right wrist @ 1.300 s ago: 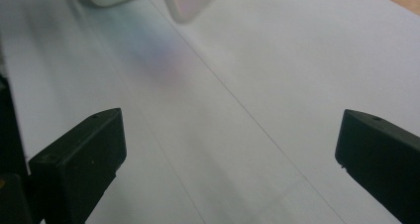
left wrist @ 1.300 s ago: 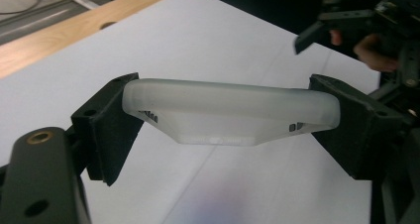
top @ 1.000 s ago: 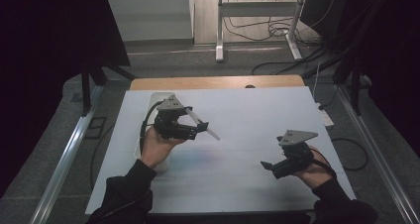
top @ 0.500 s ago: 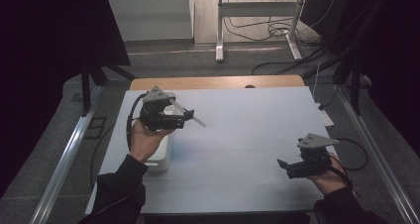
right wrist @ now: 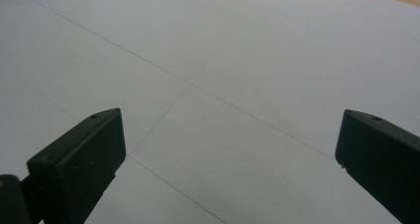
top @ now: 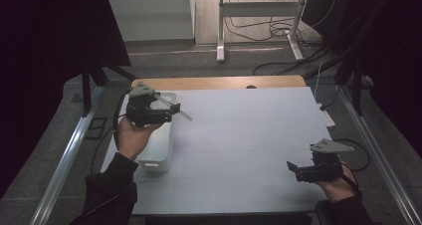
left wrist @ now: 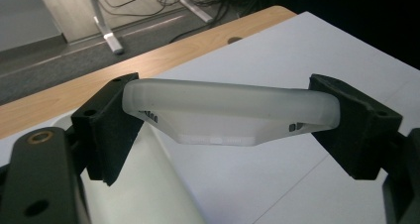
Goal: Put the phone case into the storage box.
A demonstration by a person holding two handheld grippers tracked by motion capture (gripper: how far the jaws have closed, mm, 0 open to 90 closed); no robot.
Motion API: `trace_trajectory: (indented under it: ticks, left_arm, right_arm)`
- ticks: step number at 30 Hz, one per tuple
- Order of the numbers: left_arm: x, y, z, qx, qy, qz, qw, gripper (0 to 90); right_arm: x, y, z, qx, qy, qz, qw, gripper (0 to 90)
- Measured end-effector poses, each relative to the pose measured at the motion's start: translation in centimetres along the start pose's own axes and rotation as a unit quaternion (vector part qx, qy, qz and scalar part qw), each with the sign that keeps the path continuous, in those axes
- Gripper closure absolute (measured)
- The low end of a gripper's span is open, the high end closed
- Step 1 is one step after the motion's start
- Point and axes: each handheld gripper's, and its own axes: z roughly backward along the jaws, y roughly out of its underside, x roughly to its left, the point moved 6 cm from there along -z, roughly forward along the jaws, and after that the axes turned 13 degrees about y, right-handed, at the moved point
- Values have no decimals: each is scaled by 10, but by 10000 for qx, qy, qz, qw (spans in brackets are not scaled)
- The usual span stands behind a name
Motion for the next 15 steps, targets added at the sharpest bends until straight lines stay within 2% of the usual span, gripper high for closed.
trace_trajectory:
  ticks: [9,15]
  left_arm:
    - [20,2,11,-23,-340,235,9991,173]
    - [34,4,13,-11,-629,383,9973,173]
  right_arm:
    - [0,6,7,-19,47,-125,9999,0]
    - [0,6,9,-50,46,-140,9999,0]
